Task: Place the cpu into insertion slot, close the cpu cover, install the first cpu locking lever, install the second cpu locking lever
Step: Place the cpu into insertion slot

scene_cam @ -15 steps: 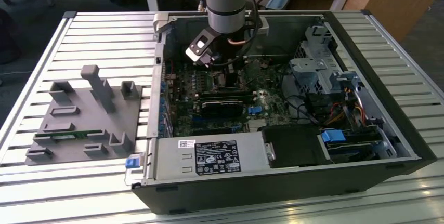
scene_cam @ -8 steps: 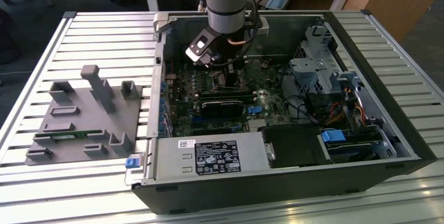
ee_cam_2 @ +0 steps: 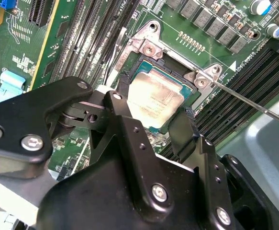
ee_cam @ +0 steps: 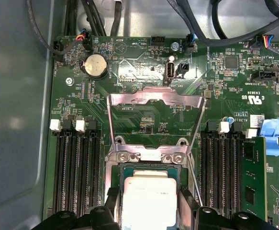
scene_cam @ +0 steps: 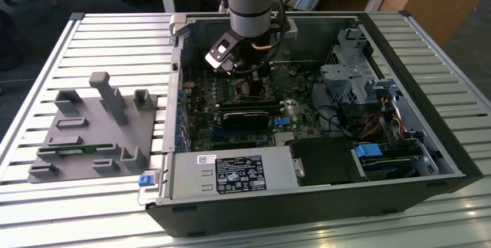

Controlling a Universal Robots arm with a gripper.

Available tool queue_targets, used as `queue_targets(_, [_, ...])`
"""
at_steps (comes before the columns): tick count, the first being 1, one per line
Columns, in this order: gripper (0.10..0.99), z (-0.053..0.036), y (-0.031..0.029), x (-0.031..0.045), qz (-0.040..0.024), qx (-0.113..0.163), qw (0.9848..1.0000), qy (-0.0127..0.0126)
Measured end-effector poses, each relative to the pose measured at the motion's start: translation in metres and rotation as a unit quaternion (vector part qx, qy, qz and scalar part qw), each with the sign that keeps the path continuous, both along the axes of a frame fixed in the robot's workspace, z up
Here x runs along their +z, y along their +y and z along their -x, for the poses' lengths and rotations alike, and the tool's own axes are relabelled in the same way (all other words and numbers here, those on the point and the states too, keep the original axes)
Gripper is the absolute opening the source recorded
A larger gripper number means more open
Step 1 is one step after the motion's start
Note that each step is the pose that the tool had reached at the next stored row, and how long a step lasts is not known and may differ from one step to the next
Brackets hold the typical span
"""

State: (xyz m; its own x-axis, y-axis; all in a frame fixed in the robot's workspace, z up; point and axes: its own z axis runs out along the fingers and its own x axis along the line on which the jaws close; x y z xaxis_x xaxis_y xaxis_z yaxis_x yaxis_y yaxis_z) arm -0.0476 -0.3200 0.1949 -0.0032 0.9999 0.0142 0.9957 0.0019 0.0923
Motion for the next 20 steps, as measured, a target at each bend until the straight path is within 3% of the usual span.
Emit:
queue_targets(9, [0.584, 0.0000, 0.0000, 0.0030, 0.0004, 0.000, 1.0000, 0.0001])
queue_targets(10, [0.525, 0.0000, 0.0000, 0.0042, 0.0006, 0.000, 1.0000, 0.0002])
queue_targets(11, [0.525, 0.0000, 0.0000, 0.0055, 0.0005, 0.000, 1.0000, 0.0003])
queue_targets(13, [0.404, -0.0003, 0.0000, 0.0085, 0.0006, 0.000, 1.0000, 0.0016])
queue_targets(14, [0.404, -0.0004, 0.0000, 0.0097, 0.0006, 0.000, 1.0000, 0.0023])
queue_targets(19, [0.173, -0.0019, 0.0000, 0.0130, 0.0009, 0.000, 1.0000, 0.0072])
queue_targets(20, [0.173, -0.0021, 0.0000, 0.0136, 0.0009, 0.000, 1.0000, 0.0082])
